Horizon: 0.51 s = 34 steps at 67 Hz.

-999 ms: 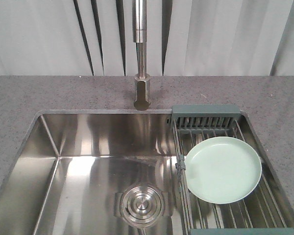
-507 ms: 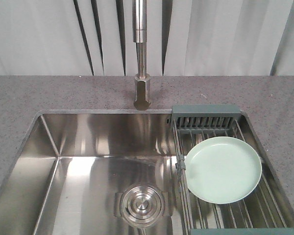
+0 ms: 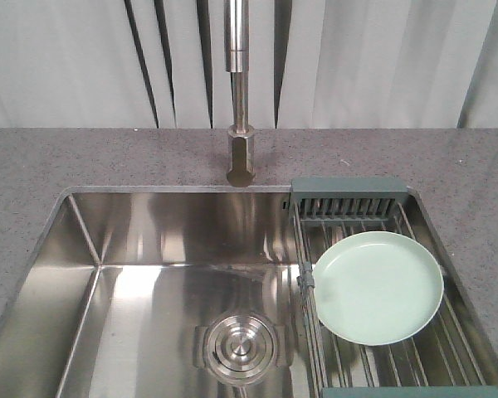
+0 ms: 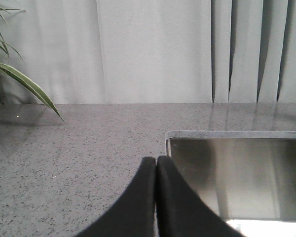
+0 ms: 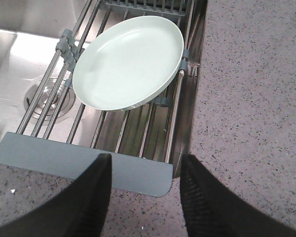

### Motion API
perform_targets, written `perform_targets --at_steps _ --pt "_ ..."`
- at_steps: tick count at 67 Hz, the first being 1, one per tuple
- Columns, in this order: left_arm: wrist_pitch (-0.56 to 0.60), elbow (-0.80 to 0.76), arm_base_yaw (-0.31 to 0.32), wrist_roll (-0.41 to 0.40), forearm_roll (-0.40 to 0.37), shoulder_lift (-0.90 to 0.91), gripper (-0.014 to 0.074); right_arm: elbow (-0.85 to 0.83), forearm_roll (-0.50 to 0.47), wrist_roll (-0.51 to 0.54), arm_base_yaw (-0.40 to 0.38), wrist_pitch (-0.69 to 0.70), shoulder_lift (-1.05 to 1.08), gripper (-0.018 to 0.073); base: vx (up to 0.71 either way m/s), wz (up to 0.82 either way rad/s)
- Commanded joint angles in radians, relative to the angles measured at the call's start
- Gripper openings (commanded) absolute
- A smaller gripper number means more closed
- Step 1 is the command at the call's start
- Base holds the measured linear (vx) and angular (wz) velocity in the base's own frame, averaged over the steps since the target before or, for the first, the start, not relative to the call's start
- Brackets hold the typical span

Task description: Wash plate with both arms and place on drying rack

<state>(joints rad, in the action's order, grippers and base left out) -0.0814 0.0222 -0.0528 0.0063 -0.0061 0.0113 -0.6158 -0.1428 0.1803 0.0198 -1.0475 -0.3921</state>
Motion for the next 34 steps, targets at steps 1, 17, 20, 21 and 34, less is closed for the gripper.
perform_targets --at_steps 1,17,20,21,34 --pt "0.081 -0.023 -0.003 -0.006 -0.004 0.015 -0.0006 -0.025 -0.003 0.004 -0.001 0.057 -0.009 0.0319 0.00 0.00" --pt "0.119 -0.028 -0.003 -0.017 -0.011 0.015 -0.0006 -0.025 -0.003 0.004 -0.001 0.058 -0.009 0.0319 0.00 0.00" --pt "0.121 -0.028 -0.003 -0.030 -0.011 0.015 -0.0006 -0.025 -0.003 0.004 -0.001 0.058 -0.009 0.0319 0.00 0.00" --pt "0.121 -0.028 -0.003 -0.033 -0.011 0.015 -0.0006 -0.025 -0.003 0.004 -0.001 0.058 -0.009 0.0319 0.00 0.00" --pt "0.130 -0.028 -0.003 -0.035 -0.011 0.015 -0.0006 -0.025 -0.003 0.004 -0.001 0.058 -0.009 0.0319 0.00 0.00"
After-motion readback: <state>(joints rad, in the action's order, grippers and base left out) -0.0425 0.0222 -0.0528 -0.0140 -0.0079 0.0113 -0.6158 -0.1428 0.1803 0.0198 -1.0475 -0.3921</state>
